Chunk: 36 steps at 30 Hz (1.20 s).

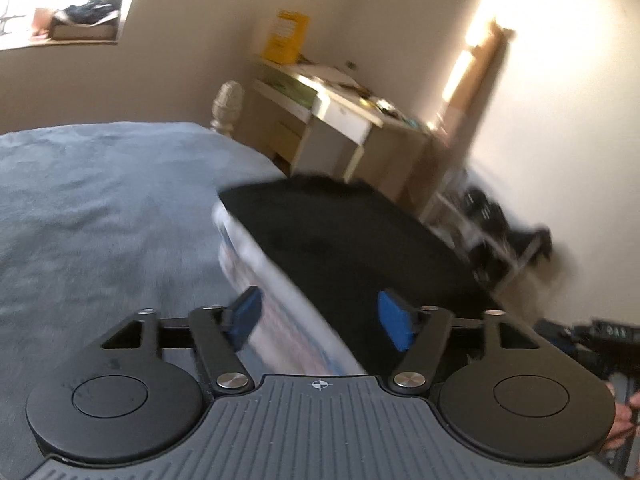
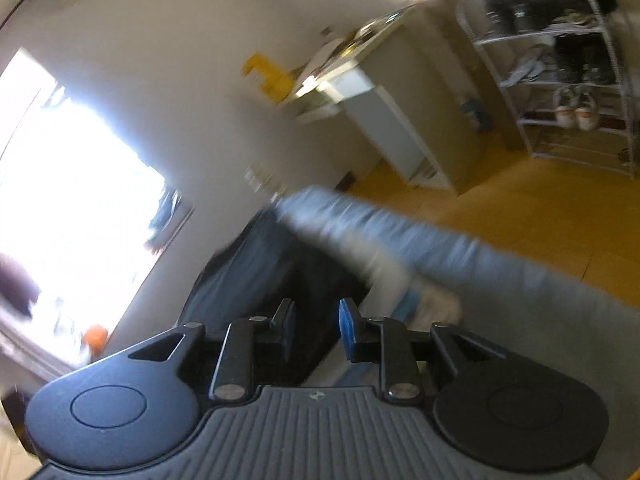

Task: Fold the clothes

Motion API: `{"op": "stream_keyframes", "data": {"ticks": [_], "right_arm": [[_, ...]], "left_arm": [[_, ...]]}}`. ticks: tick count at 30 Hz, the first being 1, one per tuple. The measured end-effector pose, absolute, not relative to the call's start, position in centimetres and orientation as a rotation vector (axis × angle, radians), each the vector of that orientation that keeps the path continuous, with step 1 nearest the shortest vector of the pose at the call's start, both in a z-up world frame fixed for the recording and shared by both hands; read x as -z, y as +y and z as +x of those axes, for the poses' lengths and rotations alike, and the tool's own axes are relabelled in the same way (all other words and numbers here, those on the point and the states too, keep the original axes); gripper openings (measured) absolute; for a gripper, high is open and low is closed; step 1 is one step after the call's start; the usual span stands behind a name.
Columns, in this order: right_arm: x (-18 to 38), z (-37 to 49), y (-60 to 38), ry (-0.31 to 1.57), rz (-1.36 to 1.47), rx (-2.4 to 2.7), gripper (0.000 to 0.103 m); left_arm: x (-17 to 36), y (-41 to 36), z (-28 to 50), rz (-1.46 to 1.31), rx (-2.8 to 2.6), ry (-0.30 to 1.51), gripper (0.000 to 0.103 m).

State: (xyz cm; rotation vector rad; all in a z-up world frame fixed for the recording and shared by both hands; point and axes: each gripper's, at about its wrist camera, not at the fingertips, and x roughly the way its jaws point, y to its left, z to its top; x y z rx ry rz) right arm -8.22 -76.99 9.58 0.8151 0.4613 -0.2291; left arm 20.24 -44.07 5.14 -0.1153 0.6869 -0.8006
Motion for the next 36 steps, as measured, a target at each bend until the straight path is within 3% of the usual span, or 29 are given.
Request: {"op": "stream_keyframes", "data": {"ticks": [1,3,8,10,19,24,27,36], "right_arm": [[-9.8,-8.6,-75.0,0.487,0.767,0.221,0.032],[-10.5,-8.9,-71.4,0.536,0.650,0.224,0.040],[-11.1,-10.9,-63.6,0.590,0.413,0.286,0.048],[-11.3,-11.8,-61.5,0.599,0.366,0.332,0.064],[-12.6,-14.6,-58.0,0.625,0.298,0.450,0.079],[-14.5,-15.4,-56.2,0.590,0.250,0.450,0.095],[-15.2,-15.7,-55.2,0.585,0.214,0.451,0.101],[-15.7,-16.8,-52.3,0.588,0.182,0.490,0.103]], "left_arm": [[-5.2,-43.8,18.9,-0.092,0.814,0.685,0.083],[-5.1,-43.0,16.0,-0.056,0.821,0.675,0.103],[-4.1,-40.9,11.0,-0.077,0.769,0.669,0.103],[-3.5,-40.2,10.1,-0.109,0.747,0.716,0.103],[-3.4,-38.3,5.6,-0.083,0.663,0.730,0.103],[-4.3,-37.8,3.7,-0.057,0.577,0.725,0.103],[-4.8,-37.6,2.7,-0.020,0.535,0.697,0.103],[-5.3,-36.9,1.3,-0.010,0.521,0.685,0.103]]}}
